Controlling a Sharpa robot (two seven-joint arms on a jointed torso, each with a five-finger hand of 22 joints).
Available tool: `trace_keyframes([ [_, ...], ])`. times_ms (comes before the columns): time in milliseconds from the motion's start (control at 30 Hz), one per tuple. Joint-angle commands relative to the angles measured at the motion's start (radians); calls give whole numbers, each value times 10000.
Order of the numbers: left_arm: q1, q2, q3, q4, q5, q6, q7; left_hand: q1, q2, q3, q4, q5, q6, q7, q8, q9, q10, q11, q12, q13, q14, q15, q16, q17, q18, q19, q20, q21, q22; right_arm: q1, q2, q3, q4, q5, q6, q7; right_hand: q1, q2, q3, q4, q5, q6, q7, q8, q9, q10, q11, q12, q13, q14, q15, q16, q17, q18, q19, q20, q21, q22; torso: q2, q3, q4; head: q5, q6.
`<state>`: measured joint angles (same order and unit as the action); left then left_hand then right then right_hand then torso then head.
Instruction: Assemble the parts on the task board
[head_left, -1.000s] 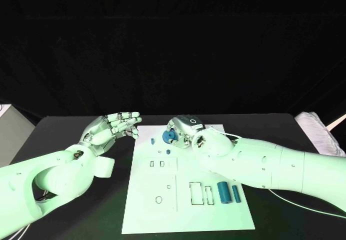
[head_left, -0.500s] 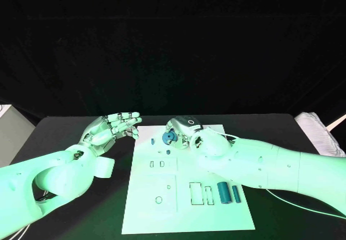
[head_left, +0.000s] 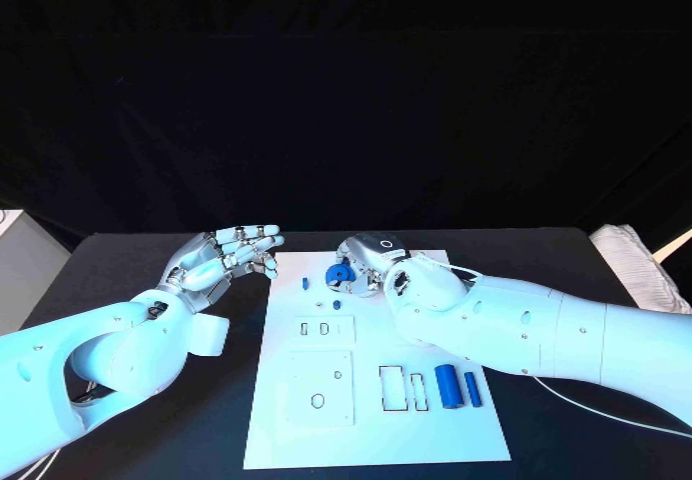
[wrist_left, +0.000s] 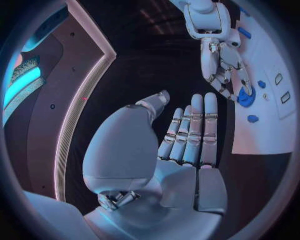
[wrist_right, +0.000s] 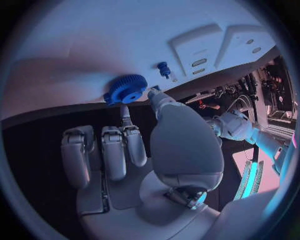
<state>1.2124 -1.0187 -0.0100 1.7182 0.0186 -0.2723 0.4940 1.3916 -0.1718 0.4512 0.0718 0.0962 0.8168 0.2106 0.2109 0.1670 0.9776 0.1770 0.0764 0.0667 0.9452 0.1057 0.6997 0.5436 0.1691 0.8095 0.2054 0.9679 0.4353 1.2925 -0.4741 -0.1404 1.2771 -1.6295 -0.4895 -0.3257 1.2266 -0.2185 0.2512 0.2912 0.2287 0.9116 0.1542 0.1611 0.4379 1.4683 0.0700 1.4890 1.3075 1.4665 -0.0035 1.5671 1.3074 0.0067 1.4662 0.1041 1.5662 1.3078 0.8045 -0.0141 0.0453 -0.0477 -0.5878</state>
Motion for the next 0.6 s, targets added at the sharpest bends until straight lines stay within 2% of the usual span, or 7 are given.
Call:
trace_keyframes([
  [33,13,8,8,15,-7,157,45,-49,85,56,21,-16,-57,260,-50,-13,-72,11,-42,7,-71,27,49,-3,140,-66,-24,40,12,-52,-64,-29,75,223,352,176,12,133,-53,-6,67,130,-10,50,22,342,30,47,1927,1043,63,37,2634,-67,1046,51,46,2630,-2,2,-3,10,-5],
  [300,13,8,8,8,-7,145,36,-65,82,71,18,-19,-37,238,-36,-9,-48,-5,-23,13,-89,19,72,-12,144,-102,-23,82,32,-60,-212,-48,103,404,614,257,-168,308,-132,9,123,337,-81,150,60,415,-34,122,1998,1043,9,37,2634,-67,1046,6,46,2630,3,5,-29,-15,-2],
  [600,13,-9,8,17,-7,133,36,-72,86,73,22,-18,-38,240,-36,-10,-48,-5,-22,13,-90,19,76,-14,144,-107,-23,87,34,-64,-350,-68,78,485,789,195,-346,397,-166,15,150,364,-97,159,61,410,-51,113,1993,1043,-9,37,2634,-67,1046,-15,46,2630,-5,4,-8,-26,-19],
])
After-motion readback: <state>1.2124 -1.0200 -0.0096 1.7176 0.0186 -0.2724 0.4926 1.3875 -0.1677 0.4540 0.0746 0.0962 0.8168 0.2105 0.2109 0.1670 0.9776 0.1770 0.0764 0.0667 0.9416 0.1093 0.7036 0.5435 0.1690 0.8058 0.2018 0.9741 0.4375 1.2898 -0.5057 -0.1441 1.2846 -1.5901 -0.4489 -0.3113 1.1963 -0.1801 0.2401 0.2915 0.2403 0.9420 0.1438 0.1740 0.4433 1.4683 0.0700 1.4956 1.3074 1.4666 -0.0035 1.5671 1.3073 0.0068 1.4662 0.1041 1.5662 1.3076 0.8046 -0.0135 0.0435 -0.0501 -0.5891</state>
